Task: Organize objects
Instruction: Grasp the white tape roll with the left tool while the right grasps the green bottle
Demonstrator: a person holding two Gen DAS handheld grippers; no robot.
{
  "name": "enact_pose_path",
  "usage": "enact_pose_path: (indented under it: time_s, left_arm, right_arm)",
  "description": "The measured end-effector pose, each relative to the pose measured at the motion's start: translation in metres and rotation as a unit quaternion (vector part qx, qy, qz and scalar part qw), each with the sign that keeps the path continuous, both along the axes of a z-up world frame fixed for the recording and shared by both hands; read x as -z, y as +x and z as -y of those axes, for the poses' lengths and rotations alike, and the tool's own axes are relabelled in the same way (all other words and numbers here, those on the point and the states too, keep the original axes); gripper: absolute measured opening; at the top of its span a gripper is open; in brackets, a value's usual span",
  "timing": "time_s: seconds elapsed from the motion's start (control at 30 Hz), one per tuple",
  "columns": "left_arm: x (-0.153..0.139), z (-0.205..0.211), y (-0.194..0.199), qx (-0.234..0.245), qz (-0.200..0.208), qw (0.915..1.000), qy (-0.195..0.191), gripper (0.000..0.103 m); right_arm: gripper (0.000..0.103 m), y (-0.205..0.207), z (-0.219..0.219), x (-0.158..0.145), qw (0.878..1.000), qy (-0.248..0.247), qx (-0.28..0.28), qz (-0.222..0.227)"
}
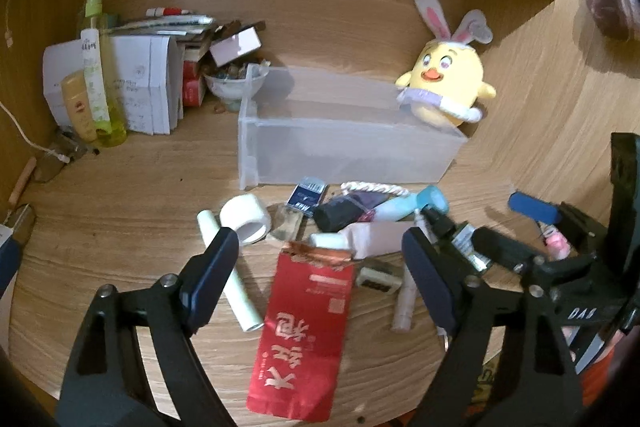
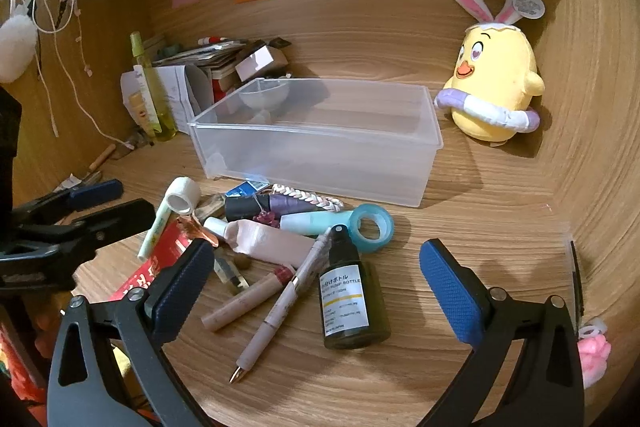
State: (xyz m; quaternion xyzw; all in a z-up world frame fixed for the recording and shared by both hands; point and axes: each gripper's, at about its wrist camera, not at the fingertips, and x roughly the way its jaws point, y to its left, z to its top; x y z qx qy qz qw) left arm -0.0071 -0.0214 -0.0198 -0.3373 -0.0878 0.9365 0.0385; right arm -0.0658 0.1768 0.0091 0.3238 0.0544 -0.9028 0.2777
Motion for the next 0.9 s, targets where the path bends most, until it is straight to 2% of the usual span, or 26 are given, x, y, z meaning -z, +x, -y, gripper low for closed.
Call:
enact_pose_path:
  time_s: [0.33, 0.5, 0.57, 0.7, 0.9]
  left_arm:
    - [0.013, 0.042, -0.024, -0.045, 0.048, 0.9978, -0.008, 0.085]
    - [0.022, 0.045, -0.040, -0.041, 0.065, 0.9971, -0.007, 0.082]
    - [0.025, 0.041, -0.046, -0.037, 0.072, 0.9967, -0.007, 0.077]
    - [0.033, 0.037, -0.057, -0.032, 0.090, 0.9954, 0.004, 0.056]
    - [0.039, 0.036, -0.066, -0.043, 0.101, 0.9940, 0.006, 0.054]
  right_arm:
    - [0.081, -0.012, -0.012, 0.018, 0.999, 0.023, 0.014, 0.030]
    - [0.072, -0.015, -0.016, 0.029, 0.998, 0.025, 0.015, 0.052]
    - [0.071, -0.016, -0.017, 0.031, 0.998, 0.022, 0.014, 0.057]
    - [0.062, -0.018, -0.017, 0.036, 0.997, 0.019, 0.008, 0.072]
    - [0.052, -0.023, -0.015, 0.048, 0.996, 0.024, 0.000, 0.091]
